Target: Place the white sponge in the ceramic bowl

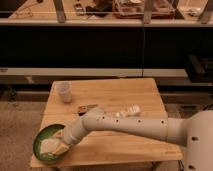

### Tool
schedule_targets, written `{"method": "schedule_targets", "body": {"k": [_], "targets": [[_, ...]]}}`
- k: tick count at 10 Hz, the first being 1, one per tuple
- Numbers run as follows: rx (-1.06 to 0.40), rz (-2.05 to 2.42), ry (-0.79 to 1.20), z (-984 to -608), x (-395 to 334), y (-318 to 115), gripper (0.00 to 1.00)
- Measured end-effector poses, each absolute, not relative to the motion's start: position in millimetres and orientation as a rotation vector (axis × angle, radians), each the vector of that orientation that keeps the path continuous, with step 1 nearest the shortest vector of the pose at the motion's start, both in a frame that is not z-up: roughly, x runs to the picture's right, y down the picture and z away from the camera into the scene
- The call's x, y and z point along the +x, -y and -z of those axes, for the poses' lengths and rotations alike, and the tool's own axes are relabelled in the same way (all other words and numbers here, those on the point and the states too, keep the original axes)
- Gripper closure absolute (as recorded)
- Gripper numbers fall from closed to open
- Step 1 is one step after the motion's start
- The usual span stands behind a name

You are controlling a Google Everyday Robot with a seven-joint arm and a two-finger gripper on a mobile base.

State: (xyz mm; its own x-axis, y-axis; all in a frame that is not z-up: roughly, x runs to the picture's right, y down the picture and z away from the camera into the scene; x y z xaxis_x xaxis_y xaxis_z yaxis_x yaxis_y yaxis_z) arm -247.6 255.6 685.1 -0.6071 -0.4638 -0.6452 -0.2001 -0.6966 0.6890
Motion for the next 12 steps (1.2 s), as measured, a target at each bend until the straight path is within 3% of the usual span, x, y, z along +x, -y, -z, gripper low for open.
{"method": "schedule_targets", "body": {"k": [2,4,7,12], "targets": [[1.269,2.416,1.148,-685.2,-261.1,-248.5,0.85],[1.228,2.404,1.154,-690.8,-272.5,-240.7,0.62],[1.185,2.397,1.151,-704.3,-278.1,-236.3,0.37],[1.158,2.384,1.135,-724.7,-273.2,-230.3,0.35]]}}
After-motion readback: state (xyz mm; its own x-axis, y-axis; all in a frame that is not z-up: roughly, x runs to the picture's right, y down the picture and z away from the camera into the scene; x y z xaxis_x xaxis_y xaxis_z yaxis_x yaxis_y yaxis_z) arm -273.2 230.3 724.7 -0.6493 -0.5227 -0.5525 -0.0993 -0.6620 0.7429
